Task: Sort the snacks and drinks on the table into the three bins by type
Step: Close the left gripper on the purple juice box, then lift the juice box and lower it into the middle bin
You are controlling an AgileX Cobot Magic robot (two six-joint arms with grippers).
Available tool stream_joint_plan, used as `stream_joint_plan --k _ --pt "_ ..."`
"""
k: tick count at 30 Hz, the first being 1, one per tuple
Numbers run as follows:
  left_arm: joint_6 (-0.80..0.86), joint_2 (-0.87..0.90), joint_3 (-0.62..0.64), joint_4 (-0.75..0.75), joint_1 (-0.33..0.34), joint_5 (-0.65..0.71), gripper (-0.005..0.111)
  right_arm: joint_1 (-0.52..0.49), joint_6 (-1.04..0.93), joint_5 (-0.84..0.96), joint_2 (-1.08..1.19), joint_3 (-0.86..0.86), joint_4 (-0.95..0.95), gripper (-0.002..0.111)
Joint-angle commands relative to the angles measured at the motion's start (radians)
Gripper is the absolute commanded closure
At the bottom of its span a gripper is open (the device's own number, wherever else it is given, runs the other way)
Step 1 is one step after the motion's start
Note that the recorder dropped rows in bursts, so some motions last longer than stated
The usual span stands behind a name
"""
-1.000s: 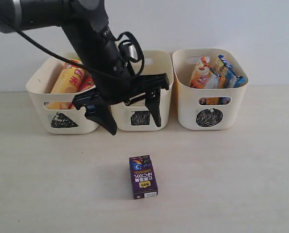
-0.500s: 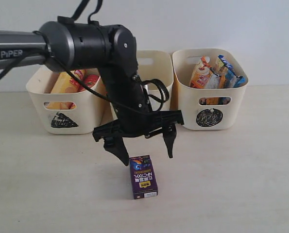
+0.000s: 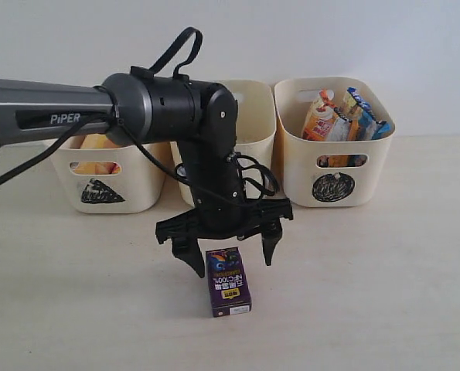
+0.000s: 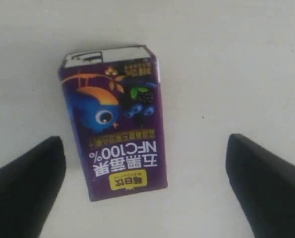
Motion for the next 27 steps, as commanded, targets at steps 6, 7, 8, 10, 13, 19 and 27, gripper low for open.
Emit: stream_joint_plan --k 6,7,8,10,13,19,27 --pt "-0.027 0.024 0.006 0.029 -0.009 -0.03 0.025 0.001 -0.005 -0.007 -0.005 0.0 -0.002 0.108" --pt "-0.025 0.031 0.006 0.029 -0.009 -0.028 0.025 0.001 -0.005 -0.007 -0.005 0.0 -0.002 0.108" --pt "-0.021 0.036 0.006 0.029 -0.009 -0.028 0.025 0.001 -0.005 -0.007 -0.005 0.0 -0.002 0.108" --pt "-0.021 0.046 0.006 0.029 -0.009 -0.028 0.025 0.001 -0.005 -0.007 -0.005 0.0 -0.002 0.108" --pt "-0.021 0.057 0.006 0.029 -0.009 -0.028 0.026 0.001 -0.005 -0.007 -0.005 0.0 -0.002 0.108" --pt "-0.018 0.059 0.006 0.049 -0.009 -0.013 0.055 0.001 -0.006 -0.009 -0.005 0.0 -0.002 0.108" --pt "-0.009 0.046 0.006 0.056 -0.009 0.002 0.103 0.001 -0.006 -0.009 -0.005 0.0 -0.002 0.108"
